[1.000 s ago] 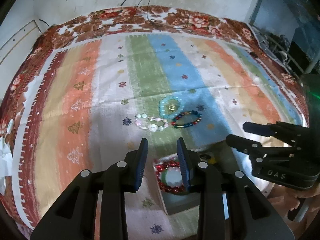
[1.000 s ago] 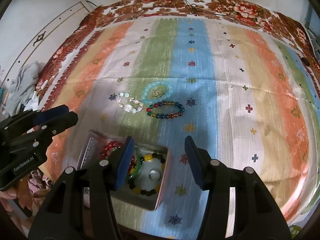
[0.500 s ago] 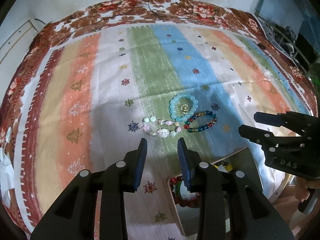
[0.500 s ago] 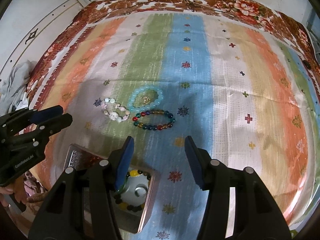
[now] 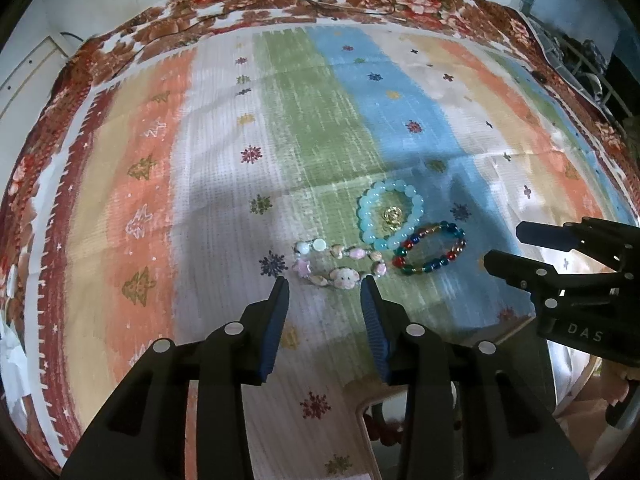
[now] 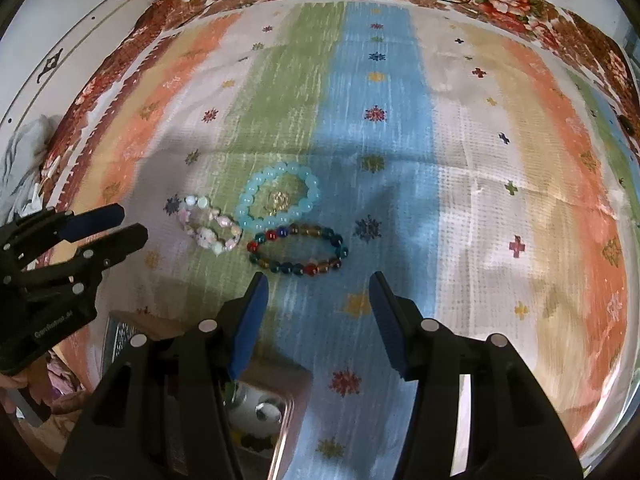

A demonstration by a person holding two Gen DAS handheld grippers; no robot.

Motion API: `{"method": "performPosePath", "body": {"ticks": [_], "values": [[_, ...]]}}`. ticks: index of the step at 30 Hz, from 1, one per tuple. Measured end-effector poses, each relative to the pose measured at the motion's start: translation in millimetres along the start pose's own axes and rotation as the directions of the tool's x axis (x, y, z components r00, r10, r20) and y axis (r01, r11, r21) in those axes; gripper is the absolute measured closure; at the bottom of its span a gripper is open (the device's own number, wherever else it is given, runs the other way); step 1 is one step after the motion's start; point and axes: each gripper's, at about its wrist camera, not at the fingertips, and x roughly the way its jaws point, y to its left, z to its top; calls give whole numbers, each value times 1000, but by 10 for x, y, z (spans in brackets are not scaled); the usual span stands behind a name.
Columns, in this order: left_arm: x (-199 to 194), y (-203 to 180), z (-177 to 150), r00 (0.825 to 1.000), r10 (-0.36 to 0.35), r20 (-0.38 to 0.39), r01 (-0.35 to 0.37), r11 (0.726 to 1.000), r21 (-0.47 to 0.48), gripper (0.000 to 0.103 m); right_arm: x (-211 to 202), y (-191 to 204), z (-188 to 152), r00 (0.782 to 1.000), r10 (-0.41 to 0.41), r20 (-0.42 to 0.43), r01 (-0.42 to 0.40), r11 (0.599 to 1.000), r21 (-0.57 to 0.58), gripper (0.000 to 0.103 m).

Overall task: Organize jewelry
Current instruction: 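Move left tool to the white shell bracelet while right tool approaches the rainbow bracelet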

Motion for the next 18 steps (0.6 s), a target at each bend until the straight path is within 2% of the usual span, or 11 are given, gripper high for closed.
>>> {"method": "performPosePath", "body": {"ticks": [7, 10, 18], "values": [[213, 72, 105, 1000, 9, -30, -9, 1000, -9, 63, 122, 26, 188, 1000, 8, -8, -8, 1000, -10, 50], [339, 103, 121, 998, -12, -59, 11, 1000, -26, 63, 201, -5, 213, 1000, -3, -26, 3, 1000, -8, 50], [473, 127, 162, 997, 14, -81, -16, 1000, -27, 63, 402, -65, 254, 997, -17, -69, 16, 1000, -12, 49]]}}
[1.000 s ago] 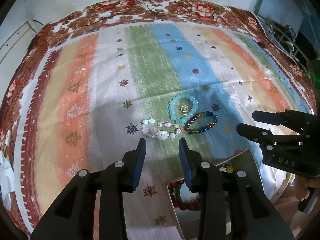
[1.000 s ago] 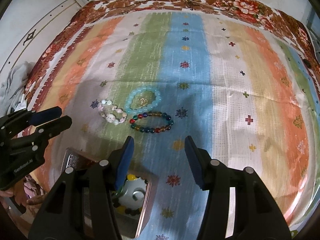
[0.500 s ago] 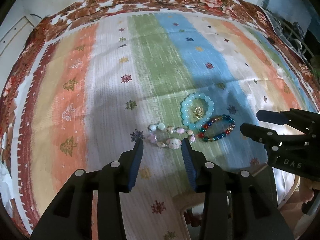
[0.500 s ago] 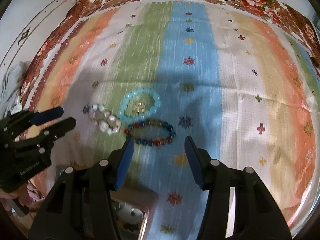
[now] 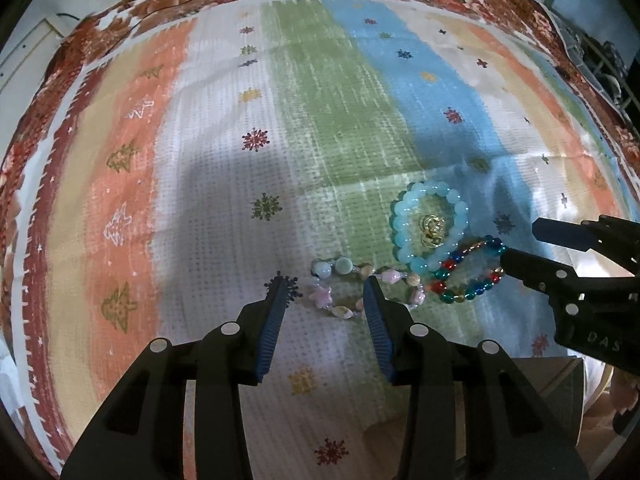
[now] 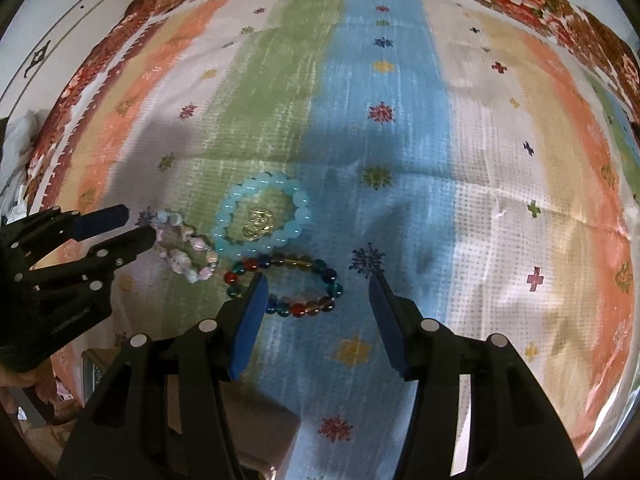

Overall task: Organize jewelry
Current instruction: 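Move left tool to the white shell bracelet while right tool approaches the rainbow bracelet, then close left tool on the white shell bracelet while right tool grasps the rainbow bead bracelet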

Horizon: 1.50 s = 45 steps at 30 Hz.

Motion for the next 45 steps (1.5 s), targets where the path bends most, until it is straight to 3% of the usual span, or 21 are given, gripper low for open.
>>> {"method": "performPosePath", "body": {"ticks": [12, 18, 24, 26, 27, 28, 29, 37, 45], "values": [[199, 4, -18, 999, 33, -43, -32, 999, 27, 63, 320, 13, 9, 998, -31, -60, 30, 999, -20, 49], [304, -59, -1, 997, 66, -42, -63, 996, 66, 57, 346, -7, 7, 998, -18, -60, 17, 1000, -18, 49], [316, -93, -5, 996, 84, -39, -80, 992, 96, 59, 349, 11, -4, 998, -32, -53, 30, 999, -29, 50], [309, -100, -11, 996, 85, -40, -81, 992, 99, 67, 338, -4, 4, 998, -44, -53, 42, 999, -31, 57], [306, -98, -12, 995, 86, -41, -82, 992, 101, 80, 341, 13, -6, 997, -51, -51, 50, 998, -34, 61], [312, -91, -13, 995, 89, -46, -83, 991, 103, 90, 332, 3, -7, 998, -48, -47, 47, 998, -33, 75], [314, -77, -8, 996, 81, -49, -75, 992, 99, 90, 332, -17, -9, 998, -39, -50, 38, 999, -27, 90], [243, 1, -1, 998, 38, -40, -35, 997, 66, 90, 295, -51, -33, 998, -21, -51, 20, 999, -35, 92], [-85, 35, 84, 999, -17, 43, 16, 999, 30, 90, 34, 47, -27, 1000, 30, -3, -30, 999, -38, 92]]}}
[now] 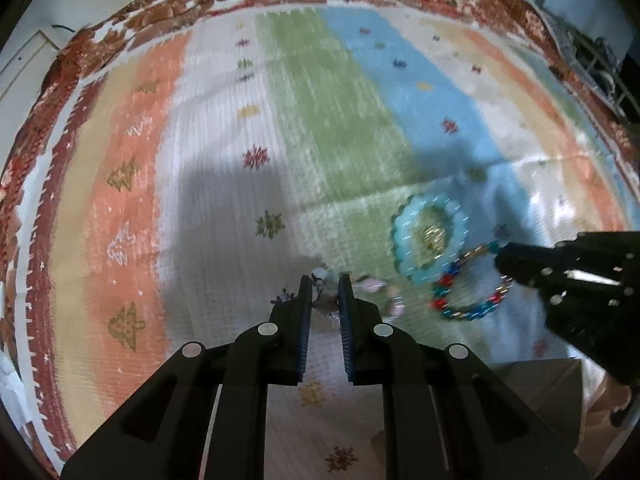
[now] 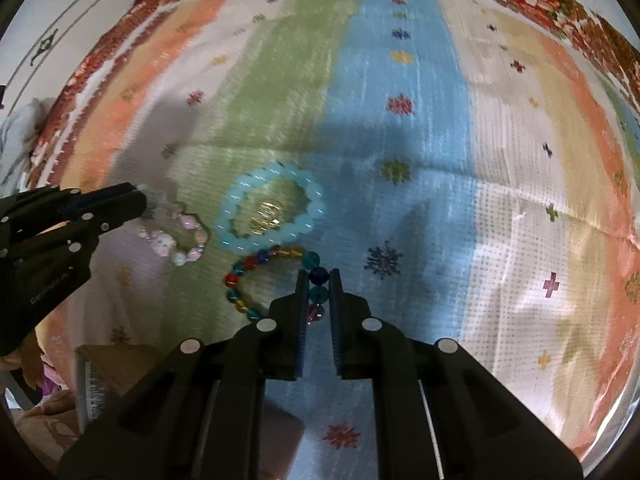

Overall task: Organize jewelry
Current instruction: 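Close left tool on the white shell bracelet while right tool grasps the rainbow bead bracelet, then carry the shell bracelet with left tool while right tool carries the rainbow bracelet to the tin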

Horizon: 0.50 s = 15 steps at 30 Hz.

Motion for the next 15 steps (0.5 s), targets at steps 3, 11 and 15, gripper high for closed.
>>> {"method": "performPosePath", "body": {"ticks": [3, 11, 15], "values": [[-103, -44, 18, 1000, -13, 27, 13, 1000, 3, 90, -132, 50, 18, 1000, 14, 28, -14, 1000, 1, 92], [-398, -70, 30, 995, -11, 97, 13, 1000, -19, 90, -485, 247, 24, 993, 54, 105, -53, 999, -14, 92], [-531, -68, 27, 990, -10, 138, 16, 999, -39, 90, -630, 285, -27, 989, 56, 138, -54, 998, -20, 92]]}}
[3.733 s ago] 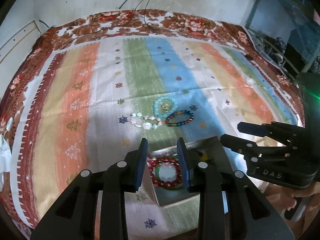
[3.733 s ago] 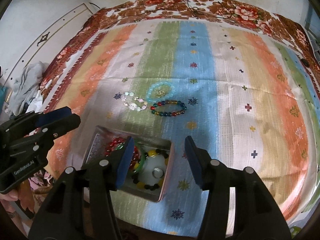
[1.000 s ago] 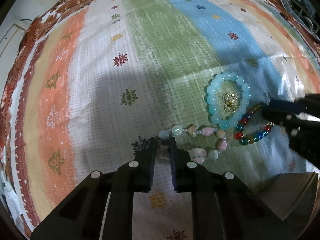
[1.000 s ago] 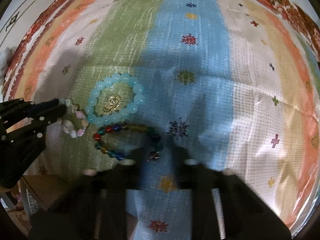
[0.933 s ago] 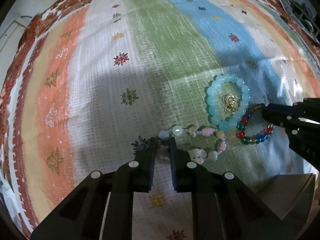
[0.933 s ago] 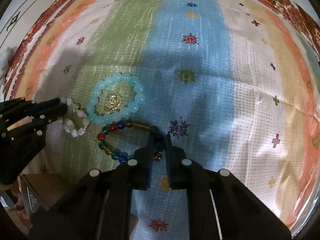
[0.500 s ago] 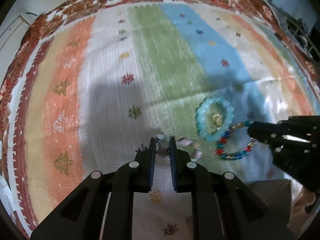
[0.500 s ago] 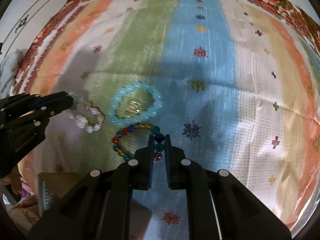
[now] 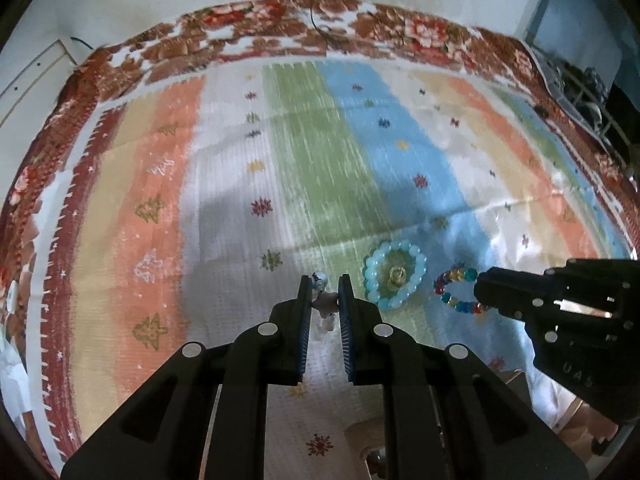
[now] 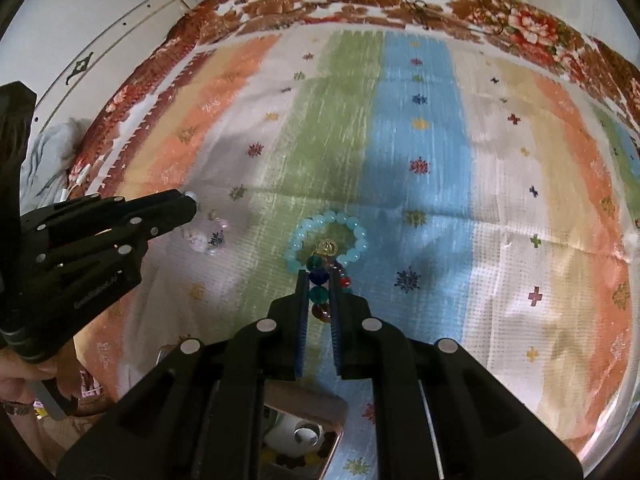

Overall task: Organize jewelry
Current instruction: 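Carry the shell bracelet with left tool while right tool carries the rainbow bracelet to the tin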

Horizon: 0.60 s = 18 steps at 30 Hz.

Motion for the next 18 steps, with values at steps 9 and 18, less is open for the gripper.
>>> {"method": "performPosePath", "body": {"ticks": [9, 18], "values": [[-153, -51, -69, 998, -56, 17, 56, 998, -14, 90, -146, 22, -69, 1000, 13, 22, -14, 1000, 15, 92], [-414, -157, -135, 995, -72, 63, 72, 997, -5, 90, -453, 64, -145, 996, 24, 80, -26, 1000, 16, 92]]}}
